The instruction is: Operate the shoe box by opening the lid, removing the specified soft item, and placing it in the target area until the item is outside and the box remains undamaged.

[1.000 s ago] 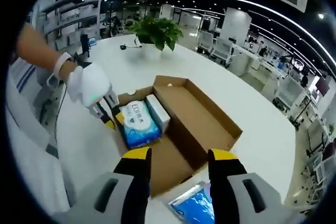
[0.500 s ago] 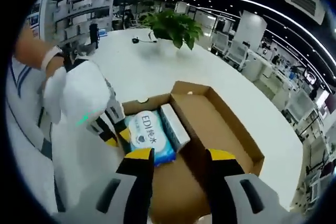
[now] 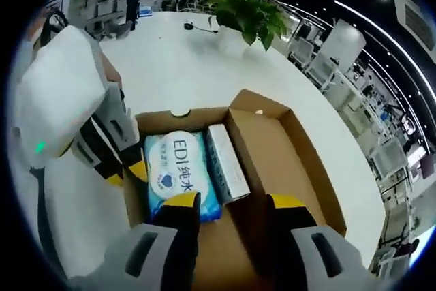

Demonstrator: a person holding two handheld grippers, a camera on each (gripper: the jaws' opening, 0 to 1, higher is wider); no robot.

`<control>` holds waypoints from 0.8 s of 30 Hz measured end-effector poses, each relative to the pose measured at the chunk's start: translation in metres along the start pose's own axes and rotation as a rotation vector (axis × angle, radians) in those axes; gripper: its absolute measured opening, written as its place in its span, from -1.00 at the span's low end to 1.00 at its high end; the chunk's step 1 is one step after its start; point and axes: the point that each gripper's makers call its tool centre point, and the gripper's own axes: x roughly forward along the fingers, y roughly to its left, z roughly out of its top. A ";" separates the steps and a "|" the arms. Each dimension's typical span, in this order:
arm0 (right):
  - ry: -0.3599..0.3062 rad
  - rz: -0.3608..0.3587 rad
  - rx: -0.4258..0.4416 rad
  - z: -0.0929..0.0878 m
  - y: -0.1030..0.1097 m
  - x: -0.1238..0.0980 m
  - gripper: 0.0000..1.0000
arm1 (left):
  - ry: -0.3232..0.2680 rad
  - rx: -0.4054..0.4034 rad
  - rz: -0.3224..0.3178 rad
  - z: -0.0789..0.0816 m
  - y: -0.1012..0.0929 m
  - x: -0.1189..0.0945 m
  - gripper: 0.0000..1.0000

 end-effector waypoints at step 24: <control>0.085 0.013 -0.122 -0.001 0.003 0.057 -0.46 | 0.002 0.006 -0.027 0.001 0.001 0.000 -0.81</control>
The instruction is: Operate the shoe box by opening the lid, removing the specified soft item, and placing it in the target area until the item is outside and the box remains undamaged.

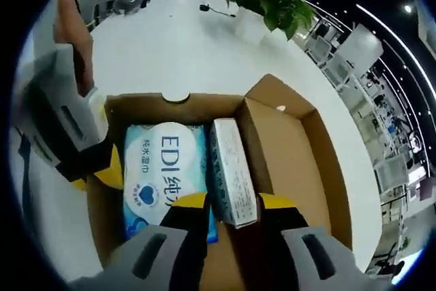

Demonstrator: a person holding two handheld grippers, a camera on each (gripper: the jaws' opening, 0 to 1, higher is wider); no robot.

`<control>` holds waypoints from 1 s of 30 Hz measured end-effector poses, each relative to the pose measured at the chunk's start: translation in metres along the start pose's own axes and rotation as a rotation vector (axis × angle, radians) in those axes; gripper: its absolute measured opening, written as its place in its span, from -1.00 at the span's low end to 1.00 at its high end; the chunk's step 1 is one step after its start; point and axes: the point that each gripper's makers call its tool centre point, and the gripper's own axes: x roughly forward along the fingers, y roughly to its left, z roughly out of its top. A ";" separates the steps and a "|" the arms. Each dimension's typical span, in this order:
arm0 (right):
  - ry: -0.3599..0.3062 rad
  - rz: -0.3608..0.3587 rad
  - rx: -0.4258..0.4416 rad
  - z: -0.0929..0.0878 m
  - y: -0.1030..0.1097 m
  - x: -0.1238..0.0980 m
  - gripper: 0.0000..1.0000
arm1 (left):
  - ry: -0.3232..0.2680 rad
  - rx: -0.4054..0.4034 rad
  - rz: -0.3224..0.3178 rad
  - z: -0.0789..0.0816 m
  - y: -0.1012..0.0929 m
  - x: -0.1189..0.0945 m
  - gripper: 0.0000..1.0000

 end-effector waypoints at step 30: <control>0.112 0.036 -0.010 -0.041 -0.002 -0.008 -0.62 | -0.011 -0.022 0.025 0.001 0.000 -0.001 -0.80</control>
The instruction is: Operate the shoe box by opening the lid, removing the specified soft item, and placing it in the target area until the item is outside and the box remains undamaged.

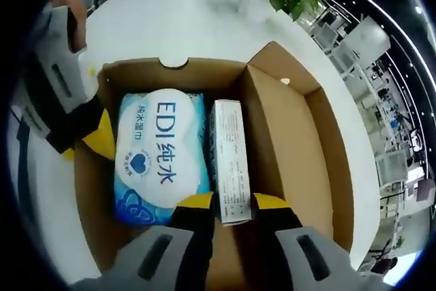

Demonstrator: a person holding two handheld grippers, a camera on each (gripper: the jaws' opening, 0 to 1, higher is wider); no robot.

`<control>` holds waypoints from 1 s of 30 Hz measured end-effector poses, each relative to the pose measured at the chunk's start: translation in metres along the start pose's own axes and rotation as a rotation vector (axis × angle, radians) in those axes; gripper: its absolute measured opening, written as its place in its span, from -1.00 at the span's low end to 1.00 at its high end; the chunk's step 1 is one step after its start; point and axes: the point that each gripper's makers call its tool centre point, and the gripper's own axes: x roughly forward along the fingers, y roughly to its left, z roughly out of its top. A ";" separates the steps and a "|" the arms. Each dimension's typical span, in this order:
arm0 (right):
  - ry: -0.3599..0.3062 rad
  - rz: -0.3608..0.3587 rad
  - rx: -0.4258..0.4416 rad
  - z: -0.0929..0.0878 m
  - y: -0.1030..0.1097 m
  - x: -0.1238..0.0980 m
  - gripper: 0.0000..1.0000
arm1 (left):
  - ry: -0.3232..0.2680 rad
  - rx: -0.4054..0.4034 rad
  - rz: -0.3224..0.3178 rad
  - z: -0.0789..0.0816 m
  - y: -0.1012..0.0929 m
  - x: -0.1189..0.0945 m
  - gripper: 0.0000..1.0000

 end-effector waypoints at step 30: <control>0.063 -0.019 0.196 -0.081 0.021 -0.043 -0.65 | 0.002 0.024 0.001 -0.002 -0.001 0.000 -0.80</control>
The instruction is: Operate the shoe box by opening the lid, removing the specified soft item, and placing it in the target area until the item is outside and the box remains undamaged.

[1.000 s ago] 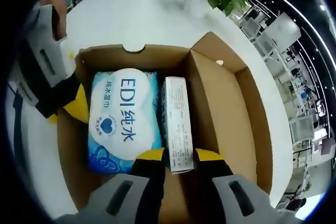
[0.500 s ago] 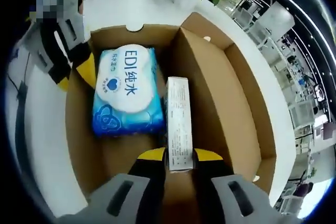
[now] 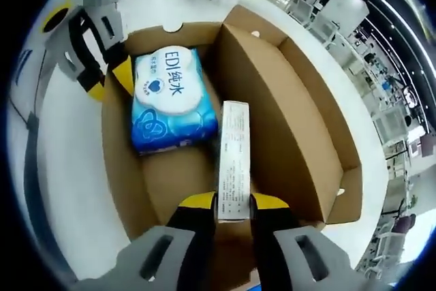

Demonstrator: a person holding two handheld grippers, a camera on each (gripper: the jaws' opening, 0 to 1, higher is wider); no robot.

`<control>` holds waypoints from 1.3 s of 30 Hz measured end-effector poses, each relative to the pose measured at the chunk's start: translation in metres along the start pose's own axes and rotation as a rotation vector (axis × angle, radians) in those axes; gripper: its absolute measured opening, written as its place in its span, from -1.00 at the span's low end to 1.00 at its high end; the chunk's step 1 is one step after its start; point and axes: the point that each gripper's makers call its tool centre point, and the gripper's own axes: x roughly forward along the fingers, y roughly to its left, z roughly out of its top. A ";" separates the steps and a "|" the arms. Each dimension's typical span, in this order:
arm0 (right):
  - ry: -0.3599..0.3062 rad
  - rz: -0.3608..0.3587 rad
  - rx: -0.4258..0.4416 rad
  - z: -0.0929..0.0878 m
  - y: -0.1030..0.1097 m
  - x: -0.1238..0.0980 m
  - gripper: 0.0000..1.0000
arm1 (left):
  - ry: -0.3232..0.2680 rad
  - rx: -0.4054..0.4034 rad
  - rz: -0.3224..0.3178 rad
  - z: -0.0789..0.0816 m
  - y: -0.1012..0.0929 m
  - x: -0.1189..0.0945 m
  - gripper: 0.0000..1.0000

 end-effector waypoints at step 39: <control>-0.079 0.117 0.221 0.012 0.015 -0.006 0.00 | 0.000 0.008 -0.004 0.002 0.000 -0.001 -0.80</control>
